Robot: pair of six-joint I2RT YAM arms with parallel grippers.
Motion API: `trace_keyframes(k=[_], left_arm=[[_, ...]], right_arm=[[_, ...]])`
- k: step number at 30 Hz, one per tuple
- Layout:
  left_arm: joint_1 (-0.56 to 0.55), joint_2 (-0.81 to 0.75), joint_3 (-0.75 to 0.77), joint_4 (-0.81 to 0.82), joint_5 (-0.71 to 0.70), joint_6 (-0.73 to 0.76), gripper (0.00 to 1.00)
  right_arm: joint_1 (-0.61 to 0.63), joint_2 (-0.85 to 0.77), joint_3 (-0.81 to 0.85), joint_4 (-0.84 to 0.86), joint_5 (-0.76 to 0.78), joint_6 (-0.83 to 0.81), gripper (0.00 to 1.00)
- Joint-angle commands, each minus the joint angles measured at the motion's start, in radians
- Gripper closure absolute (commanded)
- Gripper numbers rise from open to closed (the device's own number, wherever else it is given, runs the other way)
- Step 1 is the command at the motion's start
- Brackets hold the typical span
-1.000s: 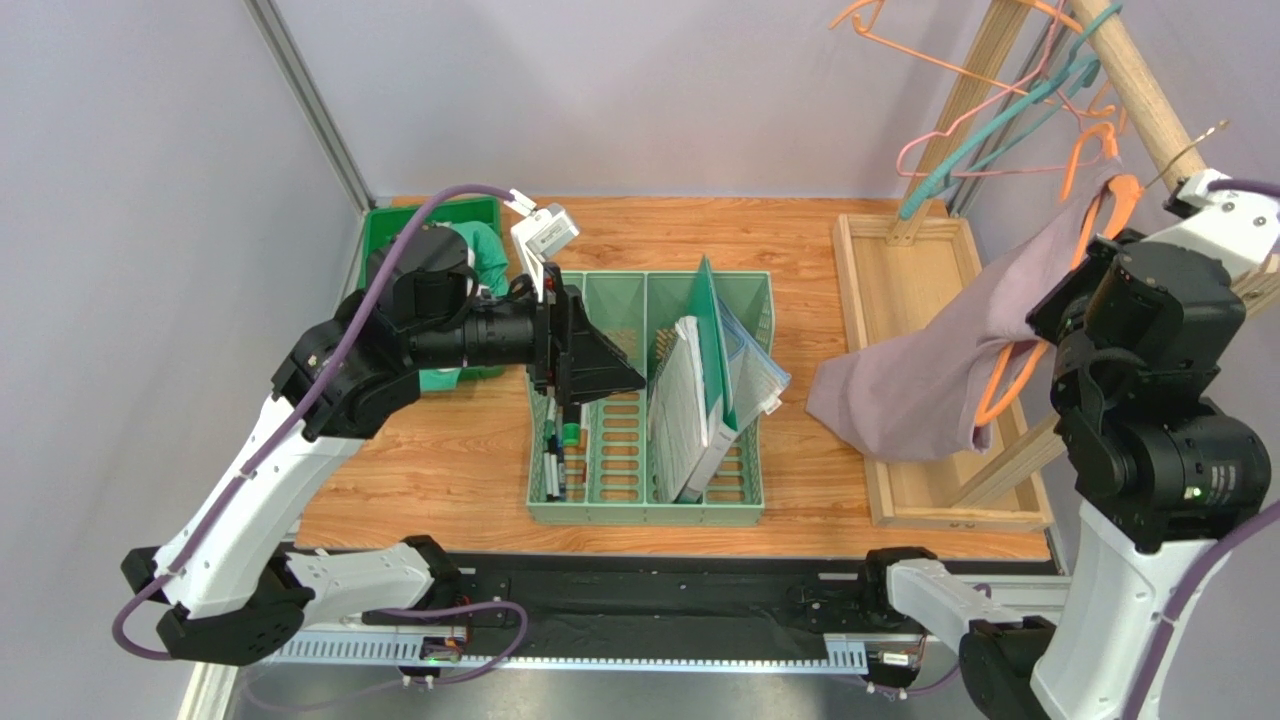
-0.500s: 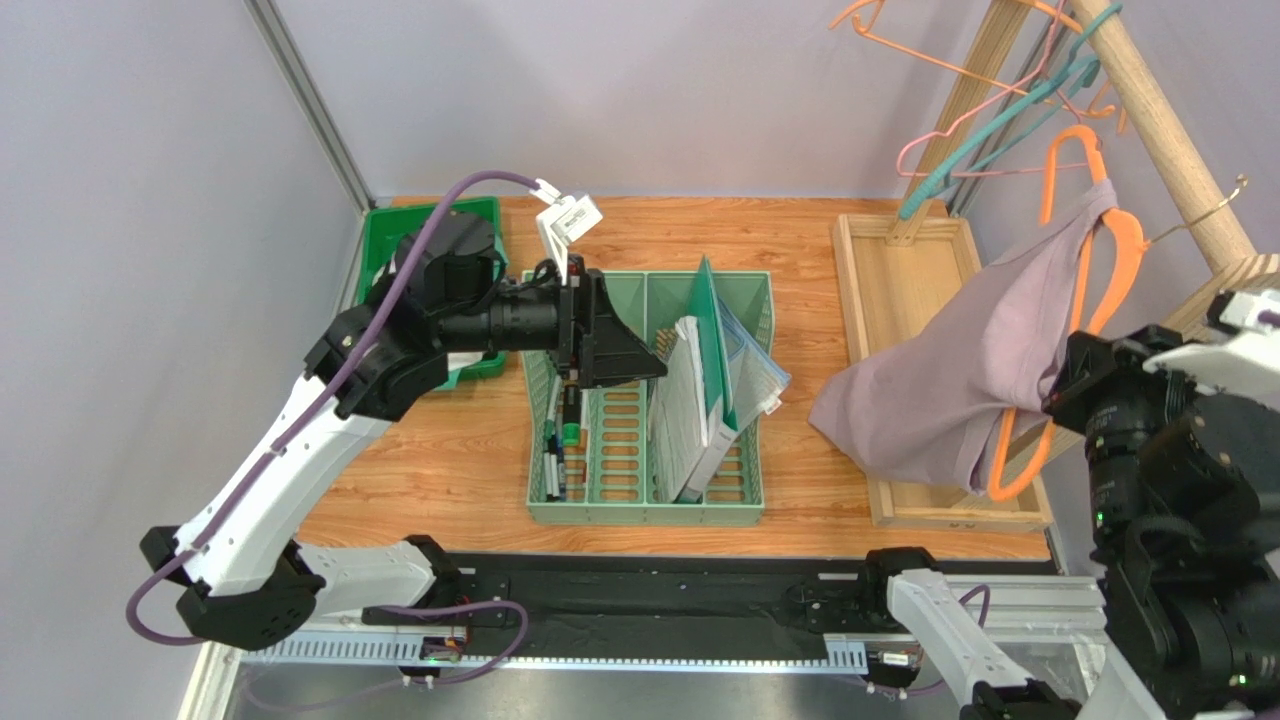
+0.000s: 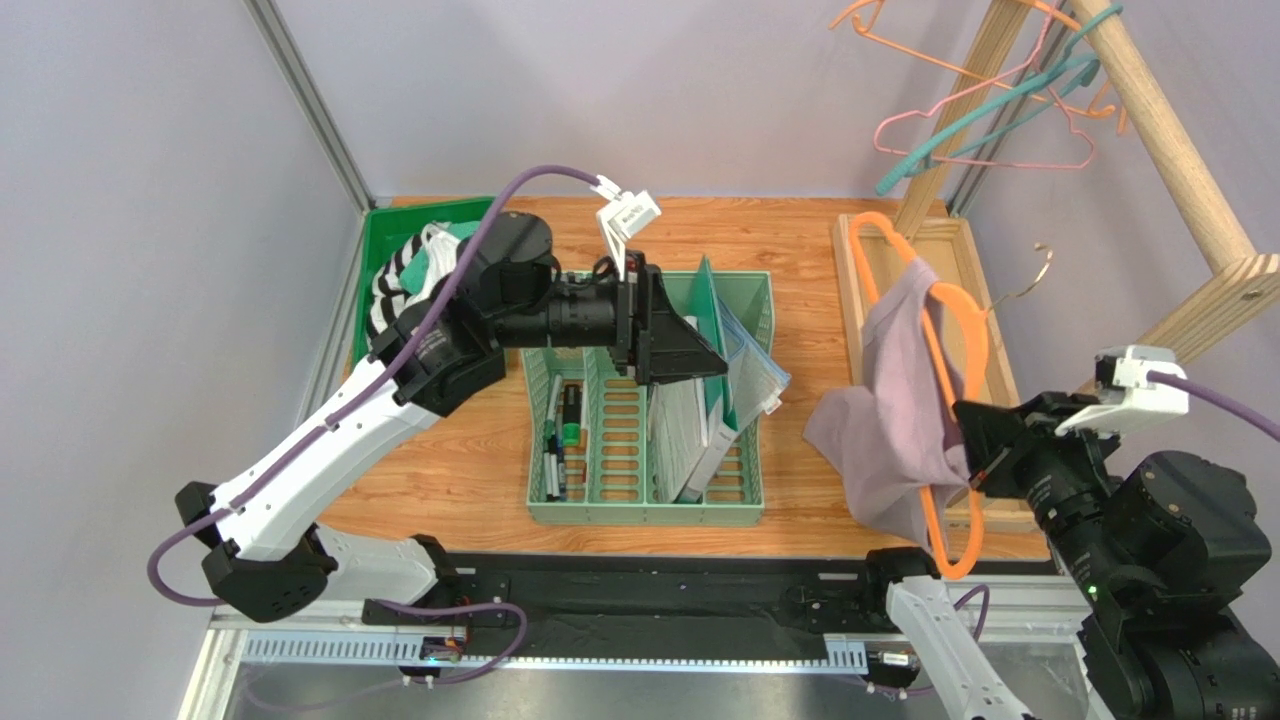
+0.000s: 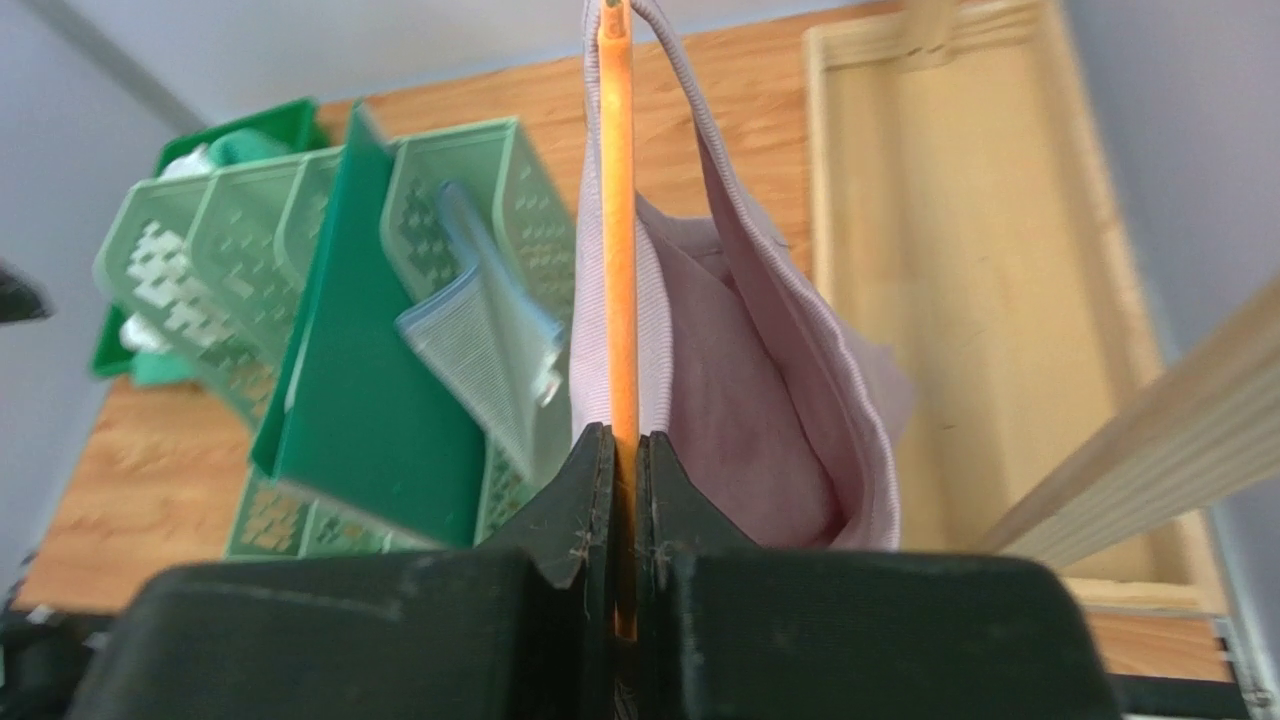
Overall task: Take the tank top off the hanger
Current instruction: Pick up the hanger from the clothesline, then place the hanger at the clothesline.
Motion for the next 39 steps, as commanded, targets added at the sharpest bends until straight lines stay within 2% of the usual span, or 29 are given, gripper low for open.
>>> trace_keyframes(k=[1,3,12,16,24,30,34,39], left_arm=[[-0.116,0.051,0.084,0.072,-0.147,0.134,0.37],[-0.155,0.11,0.157,0.051,-0.183,0.209,0.38],[-0.175,0.392,0.432,0.006,-0.282,0.26,0.39],[-0.183,0.444,0.478,0.009,-0.313,0.286,0.39],[-0.2,0.484,0.494,0.046,-0.24,0.28,0.41],[-0.201,0.478,0.484,0.054,-0.238,0.265,0.72],[-0.201,0.453,0.484,0.011,-0.301,0.297,1.0],[-0.195,0.43,0.509,-0.031,-0.429,0.34,1.0]], right_arm=[[0.002,-0.041,-0.015,0.048,-0.252,0.075,1.0],[0.002,-0.039,-0.009,0.042,-0.281,0.084,1.0],[0.003,-0.05,0.042,-0.002,-0.318,0.078,1.0],[0.002,-0.05,0.06,-0.016,-0.33,0.081,1.0],[0.002,-0.059,0.074,-0.041,-0.327,0.092,1.0],[0.002,-0.079,0.076,-0.07,-0.285,0.088,1.0],[0.0,-0.098,0.067,-0.101,-0.249,0.081,1.0],[0.002,-0.143,0.042,-0.14,-0.214,0.071,1.0]])
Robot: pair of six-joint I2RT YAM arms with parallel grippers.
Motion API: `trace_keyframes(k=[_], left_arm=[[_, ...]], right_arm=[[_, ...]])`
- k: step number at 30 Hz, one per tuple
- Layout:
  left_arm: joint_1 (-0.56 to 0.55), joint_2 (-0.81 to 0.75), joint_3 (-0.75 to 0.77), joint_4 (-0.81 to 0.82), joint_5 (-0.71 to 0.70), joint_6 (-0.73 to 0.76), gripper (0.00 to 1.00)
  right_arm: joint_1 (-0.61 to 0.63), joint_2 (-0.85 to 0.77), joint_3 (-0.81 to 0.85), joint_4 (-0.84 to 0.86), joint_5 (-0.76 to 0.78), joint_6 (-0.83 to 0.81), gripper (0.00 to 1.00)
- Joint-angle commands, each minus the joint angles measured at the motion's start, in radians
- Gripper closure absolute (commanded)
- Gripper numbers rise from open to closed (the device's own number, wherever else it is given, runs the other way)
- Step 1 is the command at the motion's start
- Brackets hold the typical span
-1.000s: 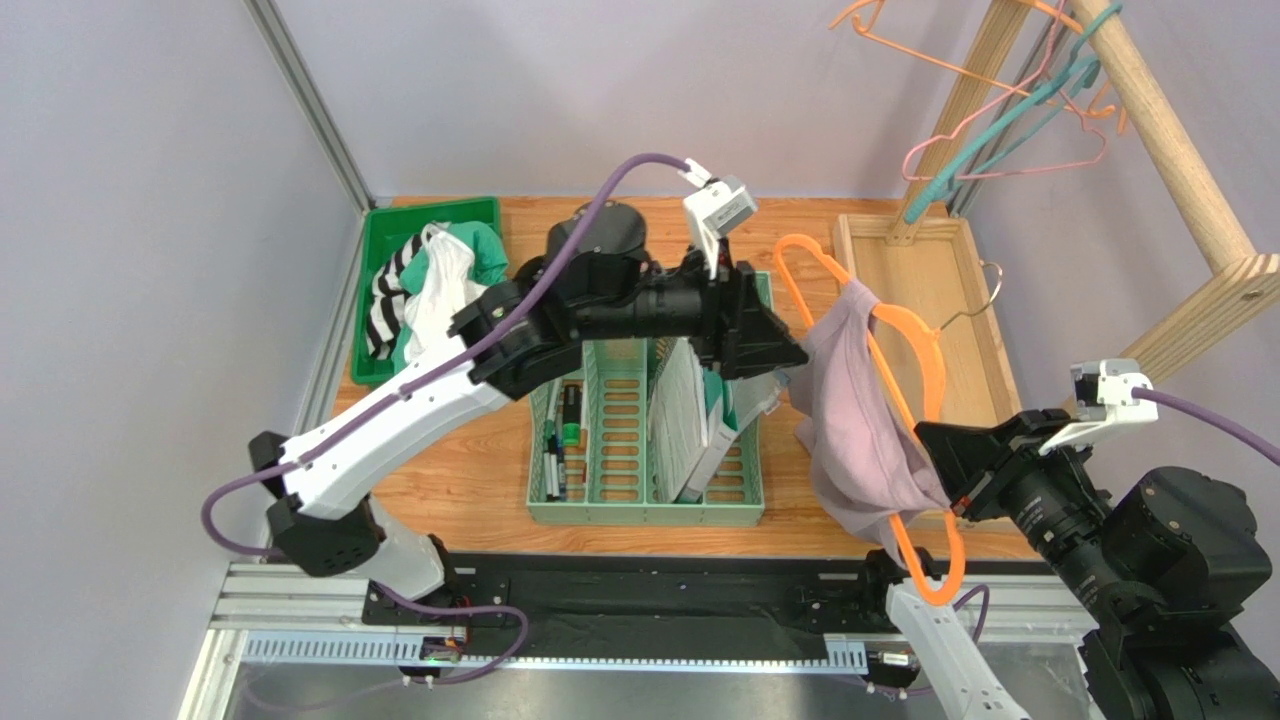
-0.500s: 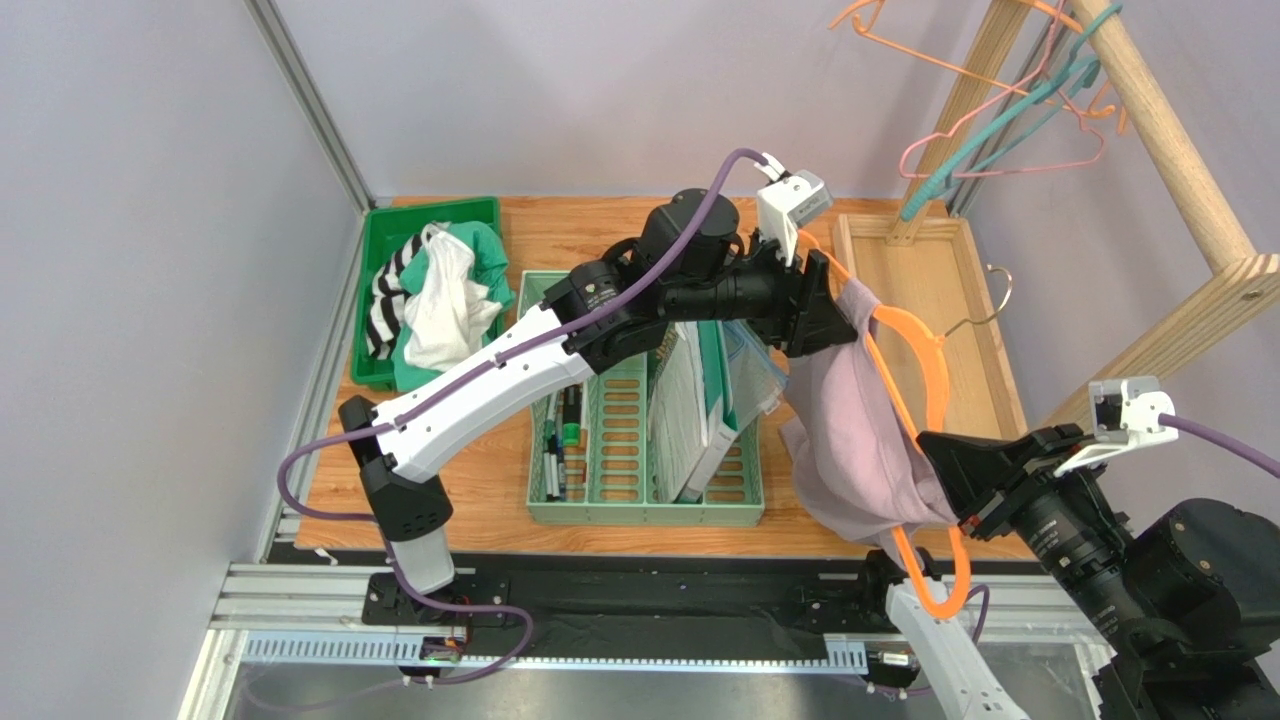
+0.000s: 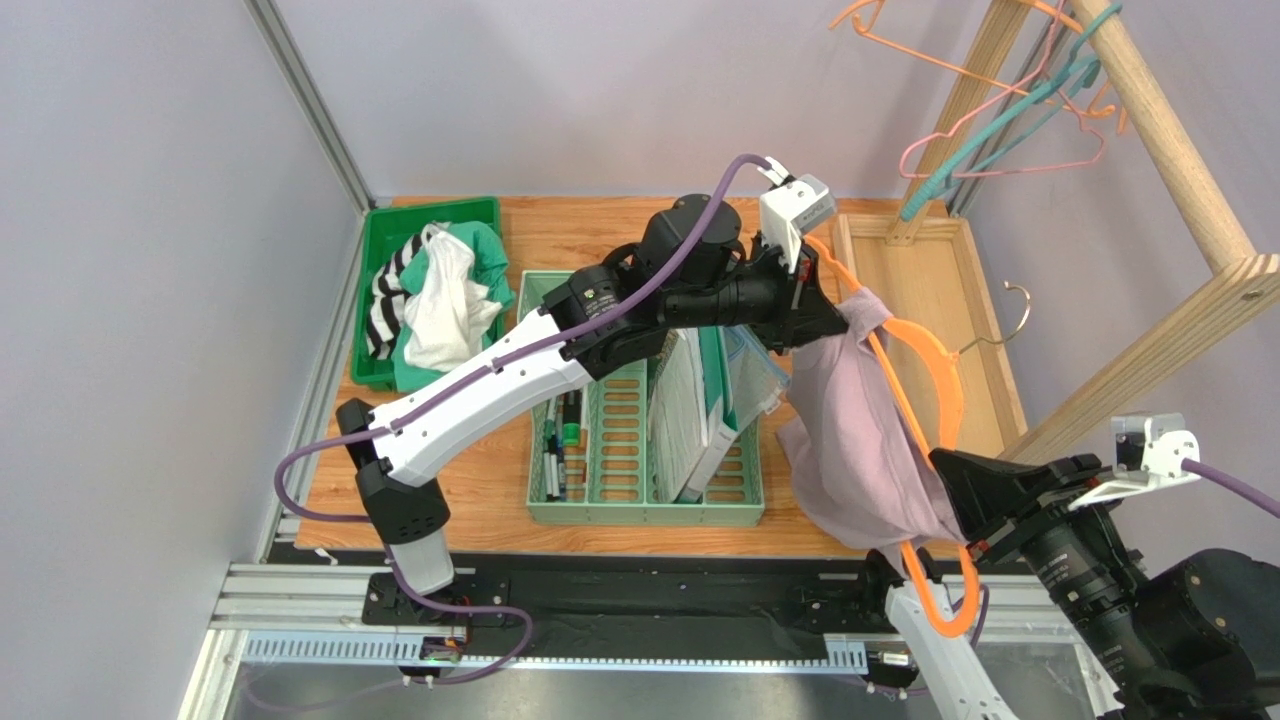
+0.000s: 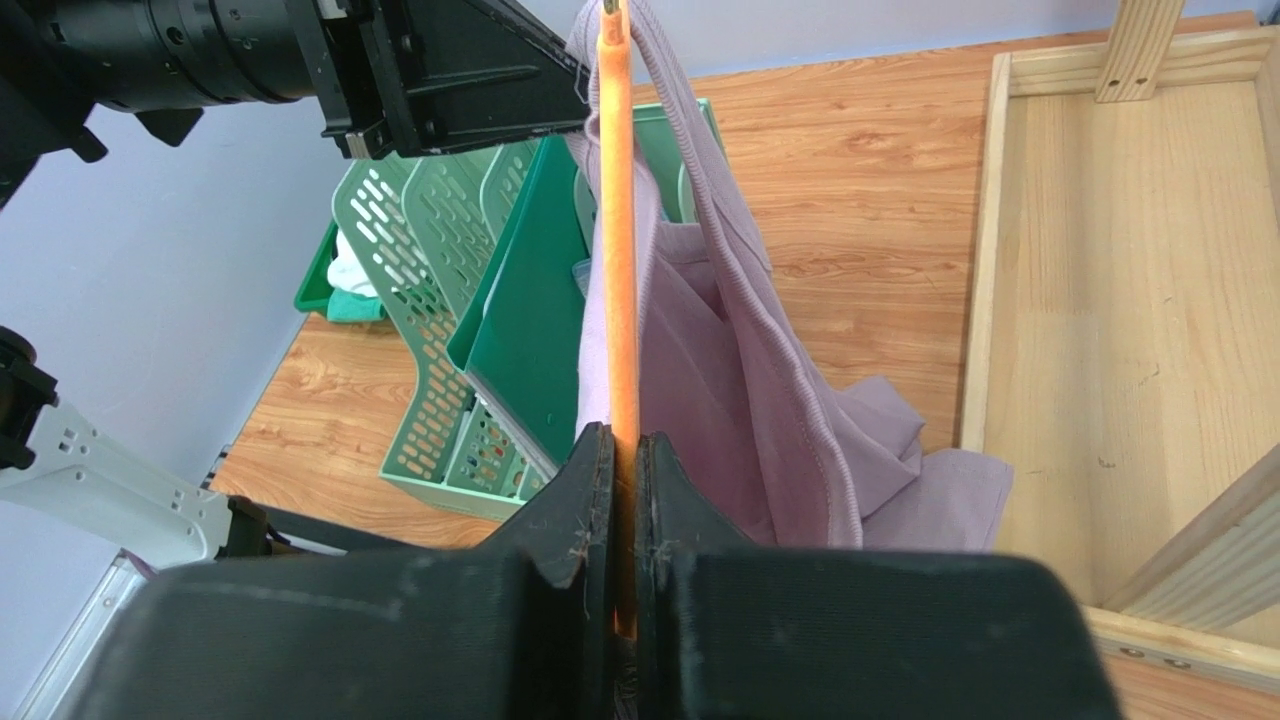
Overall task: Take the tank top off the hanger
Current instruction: Place the hanger at the clothesline.
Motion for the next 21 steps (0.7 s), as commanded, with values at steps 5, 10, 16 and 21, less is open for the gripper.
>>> trace_keyframes(k=[5,10,16,21], left_arm=[[0.053,-0.034,0.092,-0.03,-0.172,-0.001,1.0],[0.113,-0.034,0.104,0.008,-0.206,-0.021,1.0],[0.187,-0.032,0.087,0.034,-0.182,-0.079,1.0],[0.203,-0.023,0.059,0.016,-0.183,-0.122,1.0]], right_arm=[[0.0,-0.077,-0.02,-0.151,0.005,-0.017,1.0],[0.002,-0.093,-0.016,-0.197,-0.02,-0.052,1.0],[0.005,-0.106,0.012,-0.217,0.014,-0.043,1.0],[0.006,-0.084,0.081,-0.214,0.034,-0.045,1.0]])
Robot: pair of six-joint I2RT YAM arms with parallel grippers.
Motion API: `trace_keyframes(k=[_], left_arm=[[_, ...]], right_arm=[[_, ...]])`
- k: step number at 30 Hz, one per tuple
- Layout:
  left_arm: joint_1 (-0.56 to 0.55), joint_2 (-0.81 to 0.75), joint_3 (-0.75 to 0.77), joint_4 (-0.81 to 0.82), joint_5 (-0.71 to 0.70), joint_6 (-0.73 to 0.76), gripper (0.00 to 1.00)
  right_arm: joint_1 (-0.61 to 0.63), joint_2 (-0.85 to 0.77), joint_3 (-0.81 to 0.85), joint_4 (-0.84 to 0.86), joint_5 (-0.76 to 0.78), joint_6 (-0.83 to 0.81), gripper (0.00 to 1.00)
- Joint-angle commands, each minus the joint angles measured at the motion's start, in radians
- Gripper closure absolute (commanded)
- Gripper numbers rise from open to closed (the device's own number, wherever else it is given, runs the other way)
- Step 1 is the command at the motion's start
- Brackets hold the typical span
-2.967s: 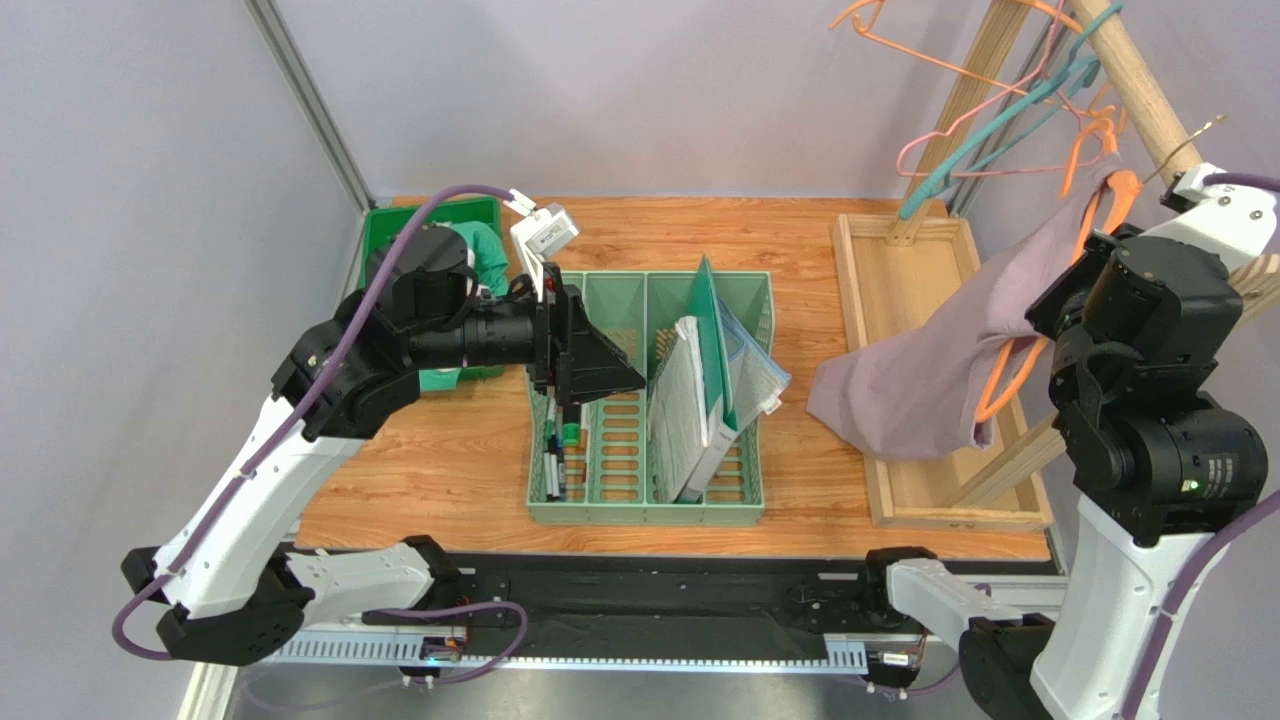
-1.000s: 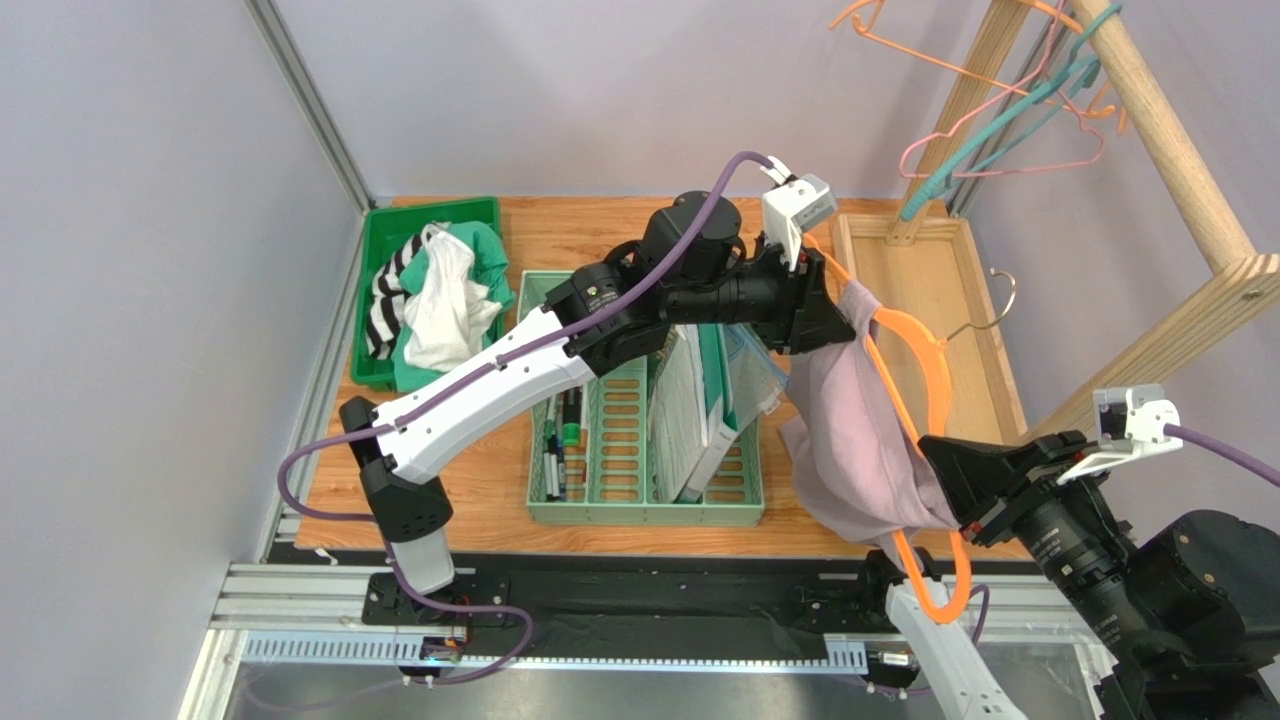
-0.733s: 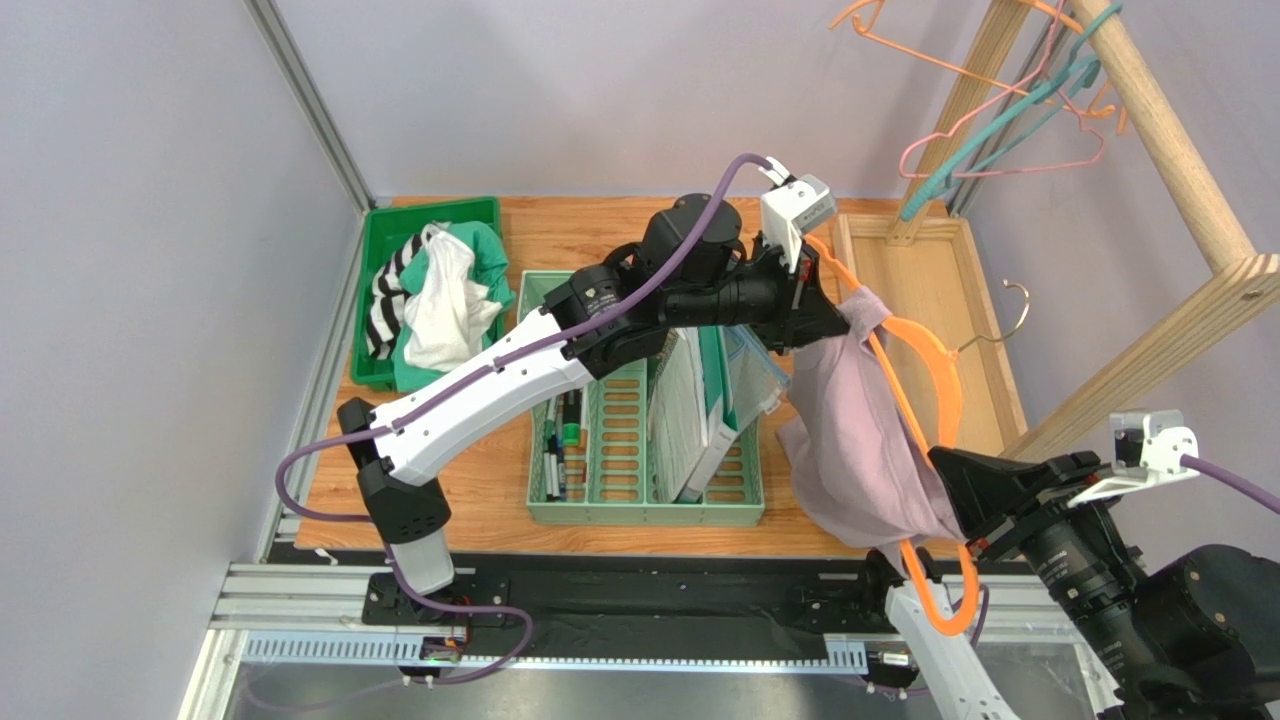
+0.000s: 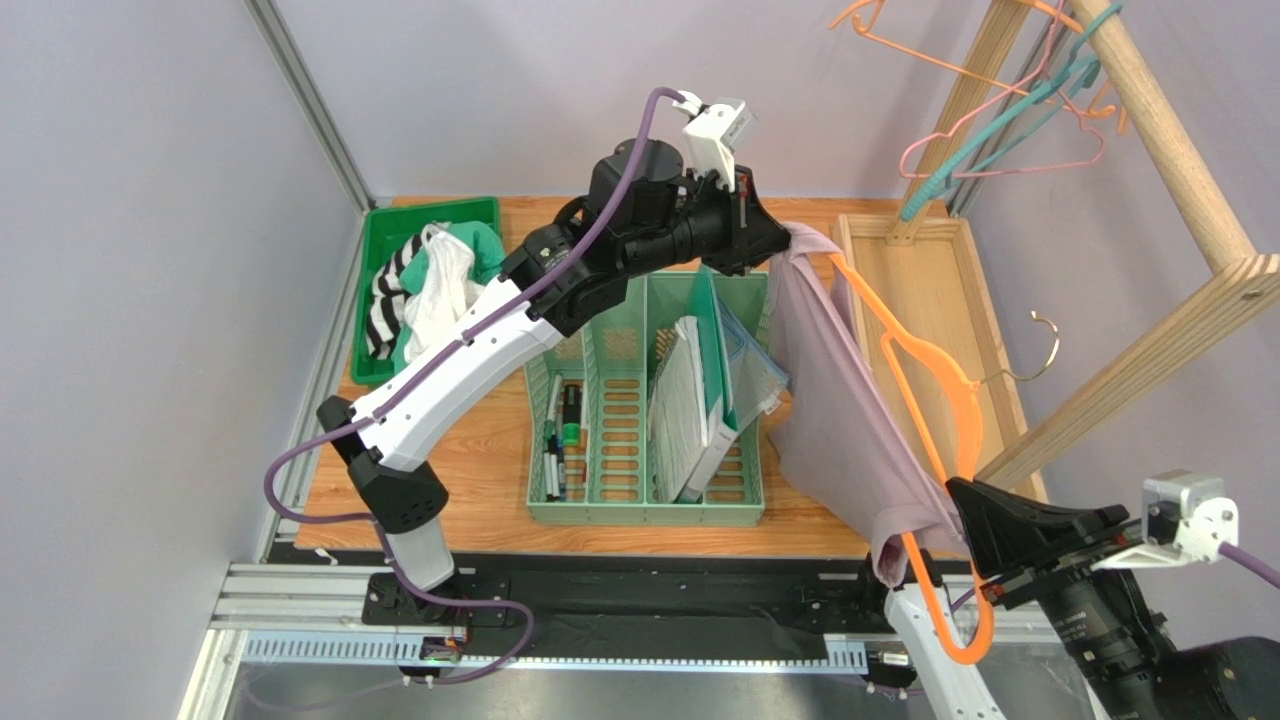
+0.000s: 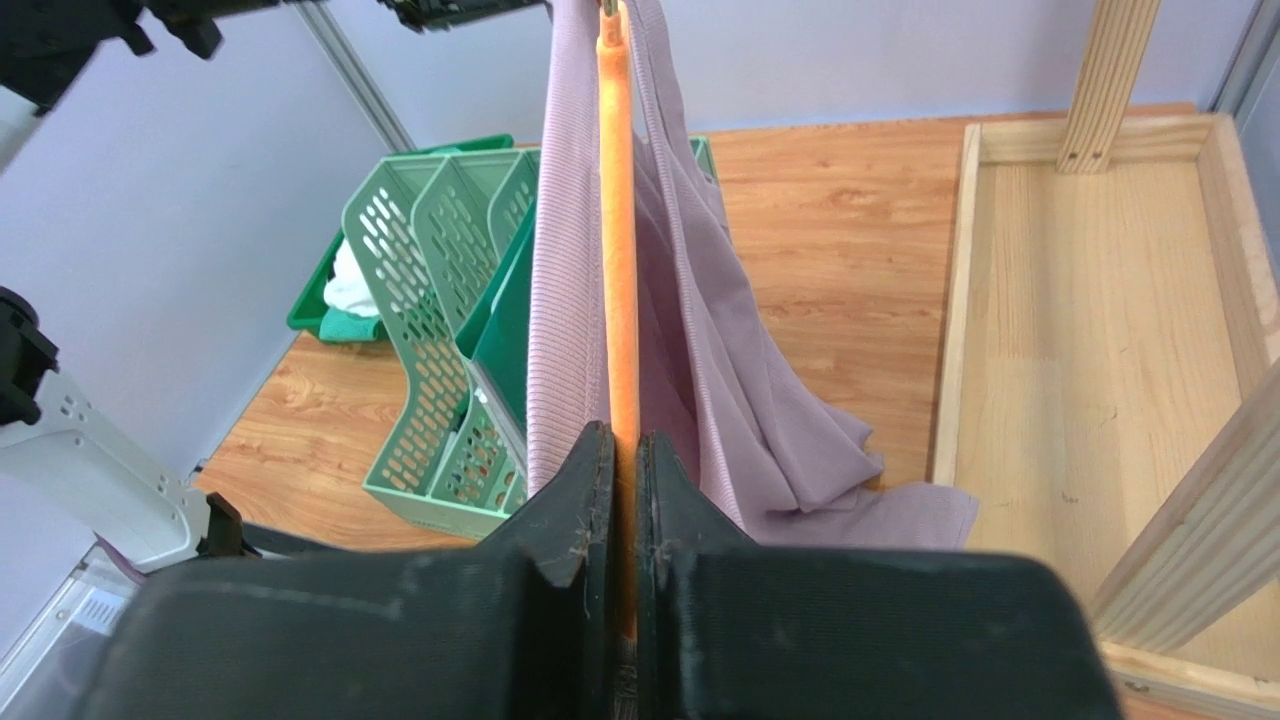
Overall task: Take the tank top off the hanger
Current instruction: Place the hanger at the clothesline.
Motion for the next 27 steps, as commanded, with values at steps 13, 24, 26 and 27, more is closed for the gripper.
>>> trace_keyframes(k=[13,24,26,27], left_arm=[[0.077,0.079,0.08,-0.04,0.052,-0.116,1.0],[-0.035,0.08,0.025,-0.021,0.327,-0.054,1.0],[-0.058,0.079,-0.001,-0.022,0.324,-0.048,1.0],[-0.06,0.079,-0.009,-0.022,0.324,-0.053,1.0]], right_arm=[[0.006,-0.036,0.08,-0.229,0.05,0.021,1.0],[0.009,0.038,0.164,-0.12,0.406,0.178,1.0],[0.009,0.046,0.144,-0.101,0.419,0.189,1.0],[0.009,0.05,0.131,-0.077,0.423,0.196,1.0]])
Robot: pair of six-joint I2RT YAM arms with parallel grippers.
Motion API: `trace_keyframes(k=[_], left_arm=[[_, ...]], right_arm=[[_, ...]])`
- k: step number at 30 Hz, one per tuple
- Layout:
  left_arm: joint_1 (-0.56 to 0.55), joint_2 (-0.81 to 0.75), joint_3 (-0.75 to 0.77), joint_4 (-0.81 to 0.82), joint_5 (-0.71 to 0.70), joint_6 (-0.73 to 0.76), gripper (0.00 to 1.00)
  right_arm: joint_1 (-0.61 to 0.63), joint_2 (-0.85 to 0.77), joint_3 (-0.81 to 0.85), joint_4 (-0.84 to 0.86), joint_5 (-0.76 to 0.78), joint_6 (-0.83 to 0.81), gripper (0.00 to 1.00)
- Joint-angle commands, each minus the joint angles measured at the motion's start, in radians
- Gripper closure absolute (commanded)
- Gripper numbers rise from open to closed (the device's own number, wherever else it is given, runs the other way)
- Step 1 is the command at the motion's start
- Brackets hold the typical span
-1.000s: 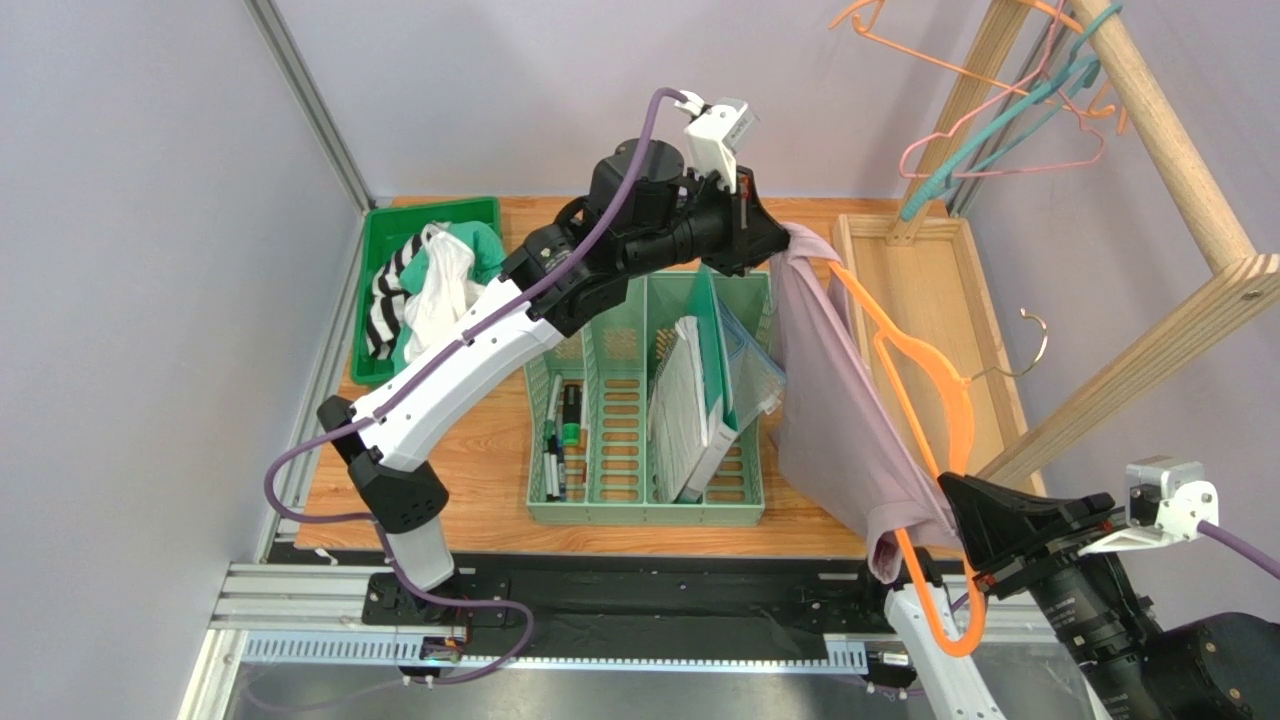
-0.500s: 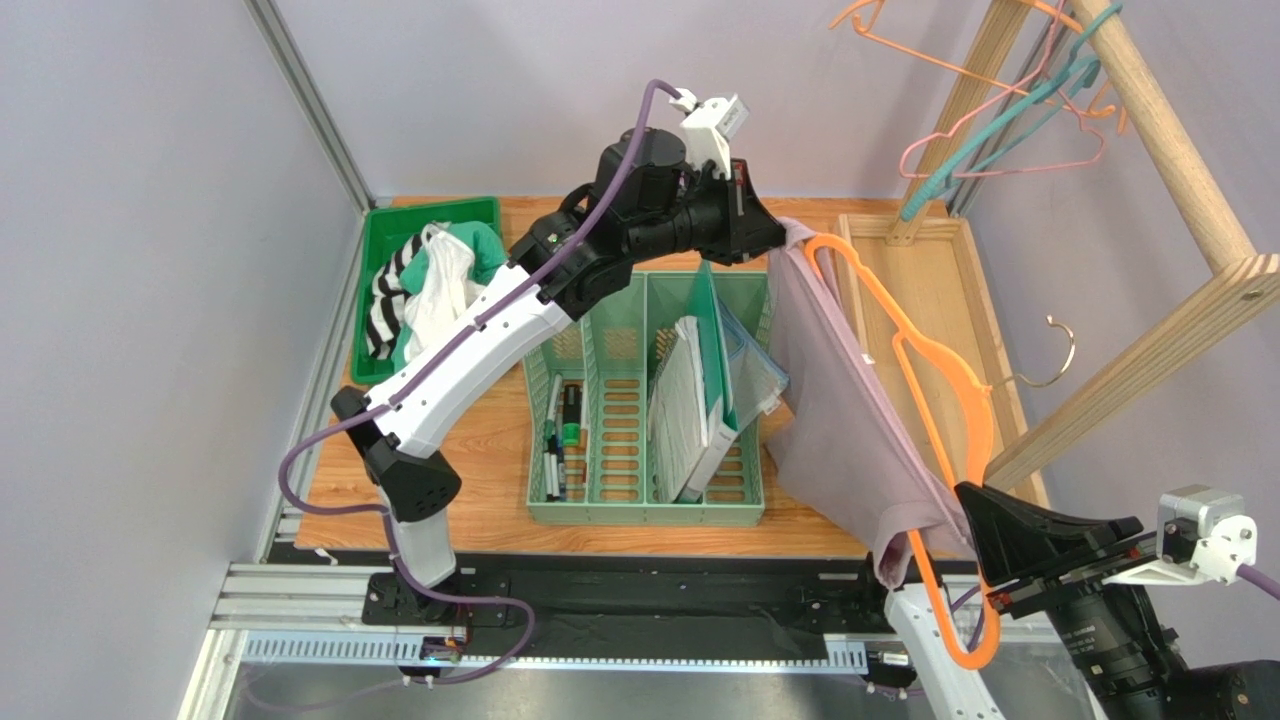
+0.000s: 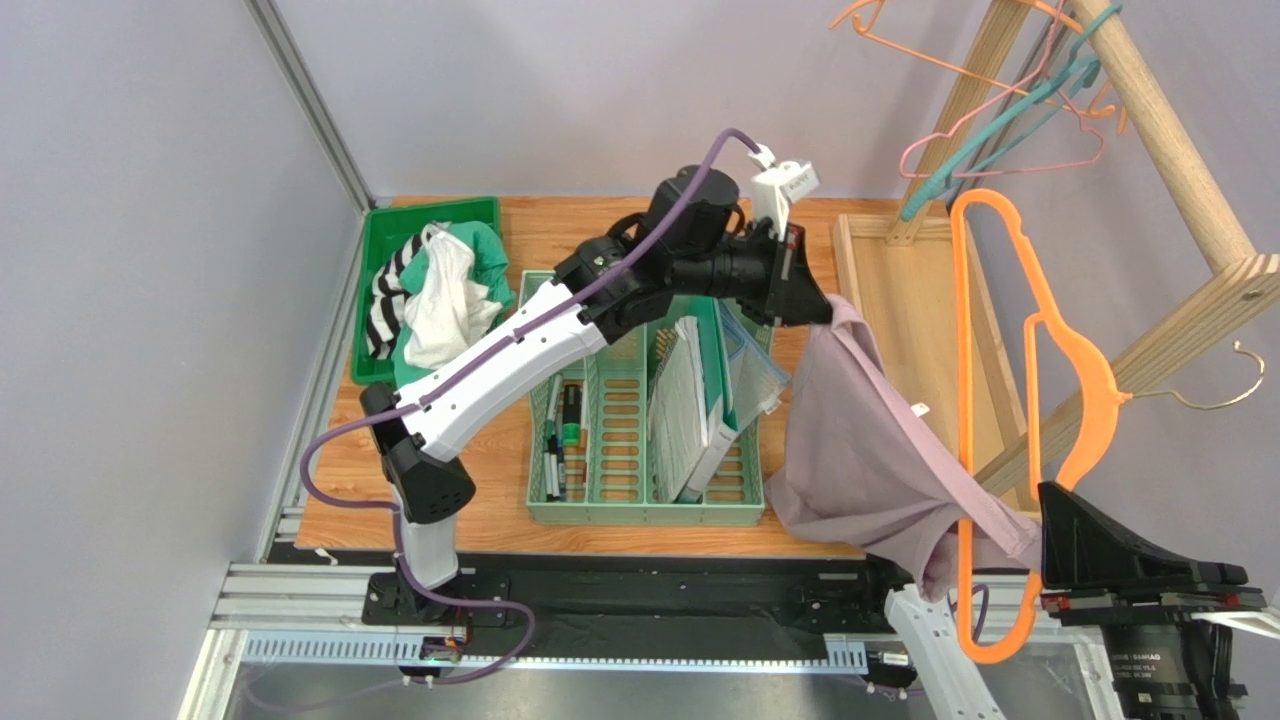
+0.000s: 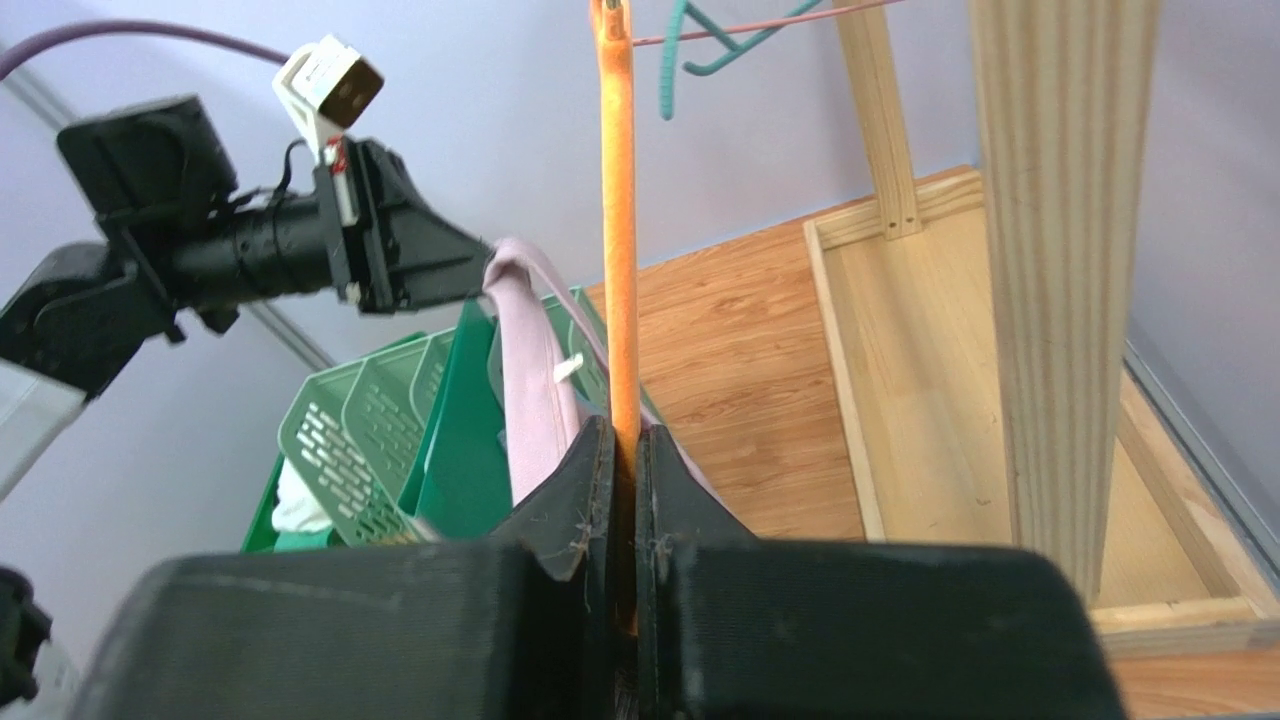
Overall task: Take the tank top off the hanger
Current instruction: Place the hanger at the clothesline.
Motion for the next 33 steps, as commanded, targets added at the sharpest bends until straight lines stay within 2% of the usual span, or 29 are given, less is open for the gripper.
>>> trace_keyframes(k=[1,6,9,11,17,22,33], left_arm=[[-0.023,-0.019,-0.03,0.023,0.035,0.035,1.0],[-0.023,0.045,0.066,-0.026,0.013,0.061,1.0],[-0.022,0.113,0.202,-0.059,0.035,0.052,1.0],[-0.023,0.136,0.226,-0.056,0.057,0.03,1.0],[-0.025,0.117,0.197,-0.031,0.067,0.015,1.0],[-0.036,0.122,0.191,-0.014,0.087,-0.007,1.0],[-0.052,0.133,0.191,-0.008,0.117,-0.03,1.0]], right_arm=[[0.007,0.05,-0.052,-0.058,0.101,0.085,1.0],[0.007,0.042,-0.165,0.113,0.096,0.14,1.0],[0.006,0.088,-0.128,0.079,0.155,0.166,1.0],[0.006,0.109,-0.119,0.074,0.184,0.166,1.0],[0.001,0.203,-0.073,0.085,0.25,0.119,1.0],[0.001,0.328,0.086,0.045,0.363,0.054,1.0],[0.001,0.486,0.177,0.038,0.484,0.077,1.0]])
